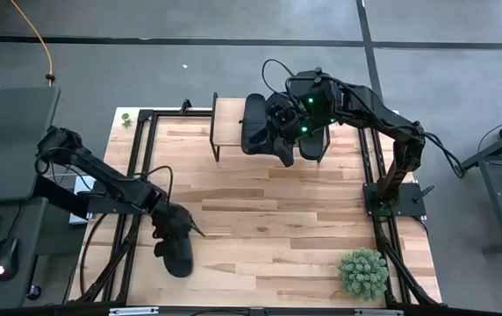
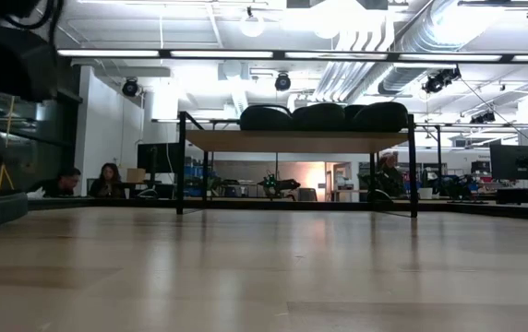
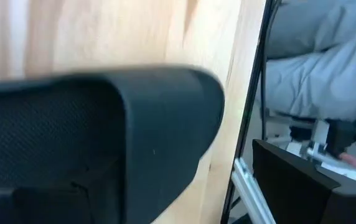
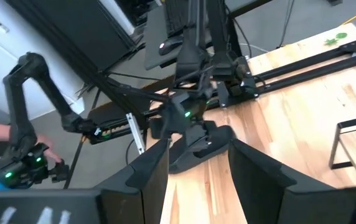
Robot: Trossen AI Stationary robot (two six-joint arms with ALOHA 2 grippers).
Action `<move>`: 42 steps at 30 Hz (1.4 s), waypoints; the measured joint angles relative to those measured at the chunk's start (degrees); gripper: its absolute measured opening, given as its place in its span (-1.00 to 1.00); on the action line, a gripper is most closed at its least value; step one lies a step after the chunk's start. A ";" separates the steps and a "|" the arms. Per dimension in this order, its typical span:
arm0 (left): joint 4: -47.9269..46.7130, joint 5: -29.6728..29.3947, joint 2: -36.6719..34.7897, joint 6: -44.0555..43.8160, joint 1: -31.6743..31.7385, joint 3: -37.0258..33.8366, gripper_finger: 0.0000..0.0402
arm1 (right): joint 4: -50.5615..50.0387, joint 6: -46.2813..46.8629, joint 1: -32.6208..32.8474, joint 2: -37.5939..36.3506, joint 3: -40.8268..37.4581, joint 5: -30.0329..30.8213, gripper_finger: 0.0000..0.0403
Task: Pick and place slides into the shelf
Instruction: Put the black slide on the shelf
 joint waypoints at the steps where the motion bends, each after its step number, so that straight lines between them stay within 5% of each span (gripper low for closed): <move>1: 0.25 -0.05 0.73 -0.21 -0.87 0.00 0.48 | 0.09 0.00 0.01 0.00 0.00 0.44 -0.22; 8: 4.77 -0.75 6.20 -2.04 -5.31 0.00 0.25 | 0.10 0.06 -0.04 0.00 0.00 2.24 -0.22; 24: 9.81 -2.29 8.39 -2.97 -5.69 0.02 -0.94 | 1.54 0.04 -0.03 0.07 0.02 2.17 -0.22; 42: 6.75 1.30 8.17 -4.61 -5.69 1.48 -0.96 | 1.51 -2.00 -0.03 0.07 0.02 2.11 -0.22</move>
